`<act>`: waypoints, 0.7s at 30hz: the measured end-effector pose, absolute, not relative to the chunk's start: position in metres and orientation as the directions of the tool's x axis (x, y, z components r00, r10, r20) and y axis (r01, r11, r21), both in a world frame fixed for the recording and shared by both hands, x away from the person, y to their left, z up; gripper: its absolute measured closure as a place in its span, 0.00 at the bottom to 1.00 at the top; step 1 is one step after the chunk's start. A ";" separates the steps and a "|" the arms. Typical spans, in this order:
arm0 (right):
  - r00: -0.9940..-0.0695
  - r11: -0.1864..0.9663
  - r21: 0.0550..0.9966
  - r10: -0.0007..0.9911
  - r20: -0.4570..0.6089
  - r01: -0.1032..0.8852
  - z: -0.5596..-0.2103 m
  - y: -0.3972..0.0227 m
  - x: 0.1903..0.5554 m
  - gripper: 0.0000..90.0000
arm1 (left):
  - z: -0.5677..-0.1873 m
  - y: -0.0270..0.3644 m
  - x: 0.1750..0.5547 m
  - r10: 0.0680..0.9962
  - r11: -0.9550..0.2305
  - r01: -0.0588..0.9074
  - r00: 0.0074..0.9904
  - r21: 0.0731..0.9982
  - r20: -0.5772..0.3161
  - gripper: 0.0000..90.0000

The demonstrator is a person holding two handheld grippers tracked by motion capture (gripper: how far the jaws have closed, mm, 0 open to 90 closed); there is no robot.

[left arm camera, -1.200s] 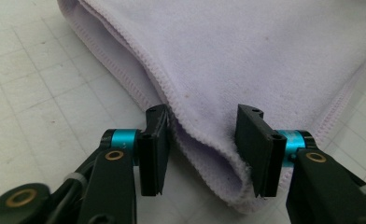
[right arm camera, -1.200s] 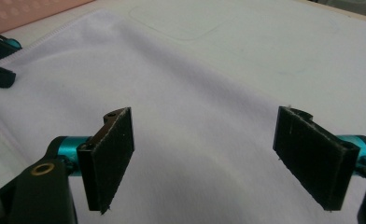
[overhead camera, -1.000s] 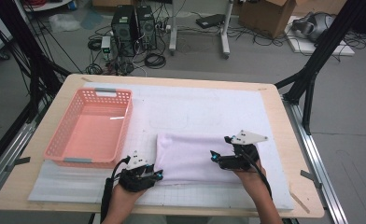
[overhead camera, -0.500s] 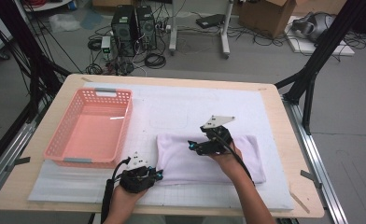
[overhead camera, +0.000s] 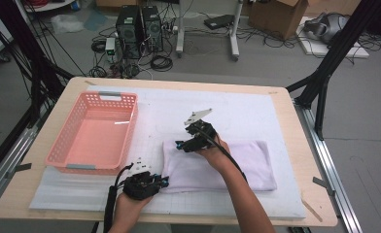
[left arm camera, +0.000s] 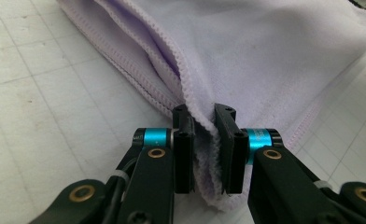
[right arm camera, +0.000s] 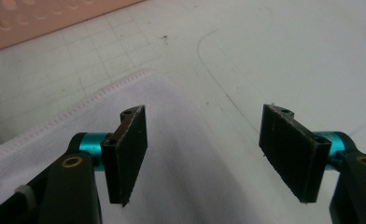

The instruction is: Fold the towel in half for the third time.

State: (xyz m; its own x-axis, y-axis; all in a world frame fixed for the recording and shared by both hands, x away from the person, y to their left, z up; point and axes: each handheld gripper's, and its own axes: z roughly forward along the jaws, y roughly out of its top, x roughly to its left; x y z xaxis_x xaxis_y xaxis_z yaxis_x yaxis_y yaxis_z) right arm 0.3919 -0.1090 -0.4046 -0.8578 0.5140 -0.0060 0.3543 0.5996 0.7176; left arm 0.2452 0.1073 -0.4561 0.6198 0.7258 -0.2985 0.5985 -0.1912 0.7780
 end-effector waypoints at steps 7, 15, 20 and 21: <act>-0.886 0.663 0.670 0.463 -0.015 0.334 -0.409 -0.085 0.403 0.42 | -0.457 0.109 0.246 0.722 -0.178 0.610 0.614 0.772 -0.319 0.87; -0.927 0.769 0.577 0.371 -0.051 0.276 -0.422 -0.061 0.409 0.64 | -0.457 0.111 0.247 0.724 -0.151 0.636 0.593 0.757 -0.354 0.87; -0.946 0.801 0.540 0.324 -0.028 0.258 -0.421 -0.056 0.412 0.78 | -0.458 0.114 0.248 0.718 -0.146 0.642 0.592 0.753 -0.366 0.87; -0.947 0.798 0.543 0.319 -0.017 0.259 -0.421 -0.057 0.413 0.82 | -0.458 0.114 0.248 0.718 -0.141 0.644 0.589 0.752 -0.370 0.87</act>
State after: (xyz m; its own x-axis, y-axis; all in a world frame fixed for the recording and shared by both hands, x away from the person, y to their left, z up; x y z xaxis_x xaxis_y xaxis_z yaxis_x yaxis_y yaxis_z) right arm 0.4128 -0.0568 -0.4210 -0.9475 0.3195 -0.0170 0.2595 0.7985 0.5432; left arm 0.2481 0.1136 -0.4580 0.5887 0.7185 -0.3704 0.6445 -0.1405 0.7516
